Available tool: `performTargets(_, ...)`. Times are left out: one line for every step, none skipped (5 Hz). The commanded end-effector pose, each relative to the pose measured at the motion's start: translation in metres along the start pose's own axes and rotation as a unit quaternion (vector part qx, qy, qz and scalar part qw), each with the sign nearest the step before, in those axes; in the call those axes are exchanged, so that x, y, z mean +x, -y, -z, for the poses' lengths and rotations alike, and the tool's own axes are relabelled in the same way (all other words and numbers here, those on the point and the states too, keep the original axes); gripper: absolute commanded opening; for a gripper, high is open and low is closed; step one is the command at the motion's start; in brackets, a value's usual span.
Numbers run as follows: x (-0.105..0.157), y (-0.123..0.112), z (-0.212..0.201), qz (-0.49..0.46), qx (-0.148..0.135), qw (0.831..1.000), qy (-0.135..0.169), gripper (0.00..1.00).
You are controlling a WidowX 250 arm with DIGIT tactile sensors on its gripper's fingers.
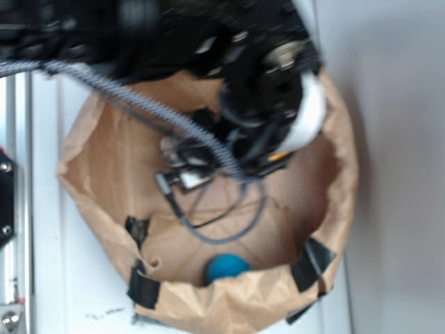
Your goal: Grab the blue ball.
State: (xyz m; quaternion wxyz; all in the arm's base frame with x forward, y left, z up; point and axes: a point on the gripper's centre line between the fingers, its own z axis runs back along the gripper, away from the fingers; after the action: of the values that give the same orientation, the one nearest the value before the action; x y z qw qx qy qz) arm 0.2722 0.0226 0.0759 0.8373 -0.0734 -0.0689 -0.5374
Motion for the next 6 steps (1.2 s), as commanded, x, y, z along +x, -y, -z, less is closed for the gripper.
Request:
performTargets(0.044,0.033,-0.003,0.076,0.037,0.996,0.026,1.00)
performTargets(0.065,0.023,0.012,0.076,0.036,0.995,0.050,1.00)
performTargets(0.073,0.013,0.028,0.073,0.046,0.990,0.107,1.00)
performTargets(0.074,0.008,0.043,0.079,0.035,0.989,0.117,1.00)
performTargets(0.072,0.011,0.057,0.095,0.013,0.990,0.099,0.95)
performTargets(0.065,0.007,0.058,0.083,-0.001,0.991,0.100,0.00)
